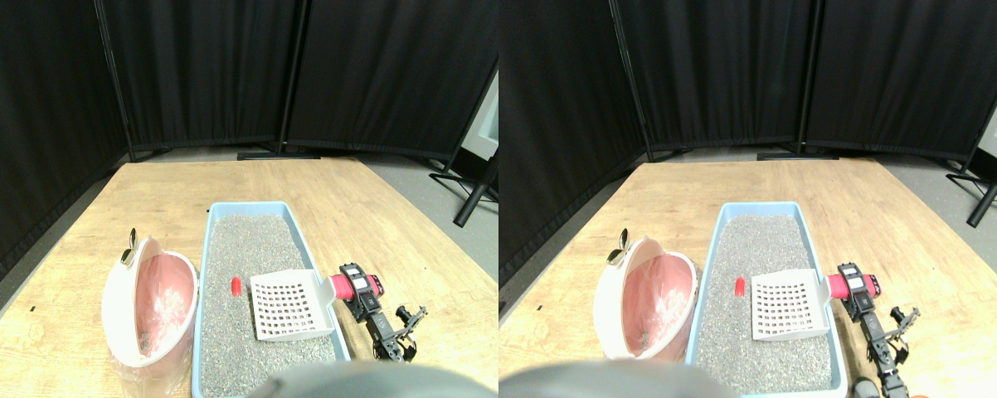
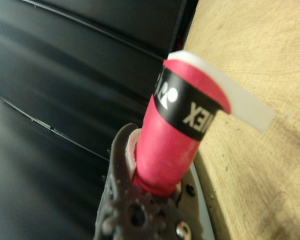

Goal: Scoop (unimanual)

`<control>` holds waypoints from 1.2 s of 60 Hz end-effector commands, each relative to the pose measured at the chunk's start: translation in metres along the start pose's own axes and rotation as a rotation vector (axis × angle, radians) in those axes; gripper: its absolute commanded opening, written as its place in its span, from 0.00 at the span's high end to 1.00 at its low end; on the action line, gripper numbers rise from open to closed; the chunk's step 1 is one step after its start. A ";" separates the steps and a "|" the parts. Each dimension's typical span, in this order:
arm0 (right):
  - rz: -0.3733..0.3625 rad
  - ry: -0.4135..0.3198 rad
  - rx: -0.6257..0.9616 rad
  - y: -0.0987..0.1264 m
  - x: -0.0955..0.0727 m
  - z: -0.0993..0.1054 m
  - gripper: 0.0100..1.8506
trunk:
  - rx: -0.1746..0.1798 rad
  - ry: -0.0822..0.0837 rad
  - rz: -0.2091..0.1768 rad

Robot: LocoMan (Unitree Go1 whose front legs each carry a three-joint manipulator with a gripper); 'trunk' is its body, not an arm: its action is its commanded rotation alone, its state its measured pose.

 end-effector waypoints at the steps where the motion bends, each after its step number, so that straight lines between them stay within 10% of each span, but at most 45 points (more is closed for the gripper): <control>1: 0.032 -0.080 -0.034 0.001 0.003 0.022 0.98 | -0.018 0.016 0.022; 72: 0.225 0.043 -0.404 0.019 0.085 0.073 0.98 | -0.100 -0.023 0.156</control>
